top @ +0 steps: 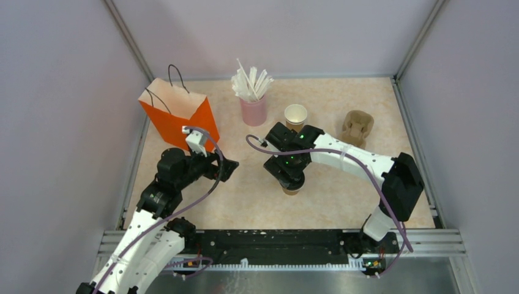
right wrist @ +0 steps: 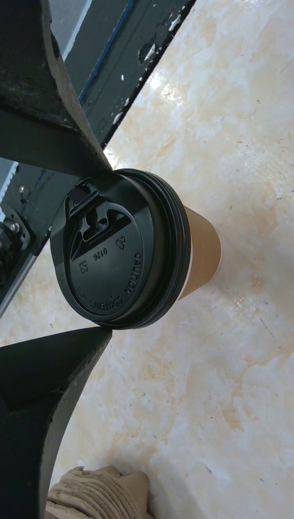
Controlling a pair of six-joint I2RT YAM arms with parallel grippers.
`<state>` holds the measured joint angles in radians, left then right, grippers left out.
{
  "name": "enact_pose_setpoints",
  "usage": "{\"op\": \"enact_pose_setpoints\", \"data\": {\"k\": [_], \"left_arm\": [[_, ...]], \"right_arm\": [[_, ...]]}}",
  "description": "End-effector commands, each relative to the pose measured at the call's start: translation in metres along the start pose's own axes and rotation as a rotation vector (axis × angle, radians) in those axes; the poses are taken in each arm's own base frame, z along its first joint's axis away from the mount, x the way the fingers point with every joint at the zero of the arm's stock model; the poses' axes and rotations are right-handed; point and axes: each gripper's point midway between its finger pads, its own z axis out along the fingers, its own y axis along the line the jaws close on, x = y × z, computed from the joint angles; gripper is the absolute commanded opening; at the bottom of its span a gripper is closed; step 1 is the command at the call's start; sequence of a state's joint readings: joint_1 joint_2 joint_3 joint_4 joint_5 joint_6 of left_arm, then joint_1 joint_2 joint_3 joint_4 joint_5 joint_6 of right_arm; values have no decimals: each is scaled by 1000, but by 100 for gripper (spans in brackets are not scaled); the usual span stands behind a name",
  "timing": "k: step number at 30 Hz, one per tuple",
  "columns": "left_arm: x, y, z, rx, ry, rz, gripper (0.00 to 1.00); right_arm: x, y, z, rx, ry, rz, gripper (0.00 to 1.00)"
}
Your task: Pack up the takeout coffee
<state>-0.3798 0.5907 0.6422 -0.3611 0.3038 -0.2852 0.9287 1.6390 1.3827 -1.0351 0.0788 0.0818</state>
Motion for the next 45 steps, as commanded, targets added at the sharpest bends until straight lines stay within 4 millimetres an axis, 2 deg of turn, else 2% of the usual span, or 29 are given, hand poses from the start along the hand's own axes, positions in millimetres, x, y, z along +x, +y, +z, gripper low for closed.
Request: {"op": "enact_pose_setpoints", "data": {"k": [1, 17, 20, 24, 30, 37, 39, 42, 45], "left_arm": [[-10, -2, -2, 3, -40, 28, 95], [-10, 0, -2, -9, -40, 22, 95], [-11, 0, -2, -8, -43, 24, 95], [-11, 2, -3, -19, -45, 21, 95], [-9, 0, 1, -8, -31, 13, 95], [-3, -27, 13, 158, 59, -28, 88], [0, -38, 18, 230, 93, -56, 83], [7, -49, 29, 287, 134, -90, 78], [16, -64, 42, 322, 166, -95, 77]], "right_arm": [[-6, 4, -6, -8, -31, -6, 88], [2, 2, -1, -1, -19, -13, 91], [-1, 1, -4, 3, -37, -15, 95], [-9, 0, -12, 6, -73, -13, 96], [-18, 1, -37, -11, -159, -8, 97], [-23, -5, -65, -54, -346, 62, 97], [-20, -11, -66, -91, -403, 116, 96], [-19, -23, -71, -169, -511, 222, 90], [-13, -27, -68, -266, -569, 285, 83]]}}
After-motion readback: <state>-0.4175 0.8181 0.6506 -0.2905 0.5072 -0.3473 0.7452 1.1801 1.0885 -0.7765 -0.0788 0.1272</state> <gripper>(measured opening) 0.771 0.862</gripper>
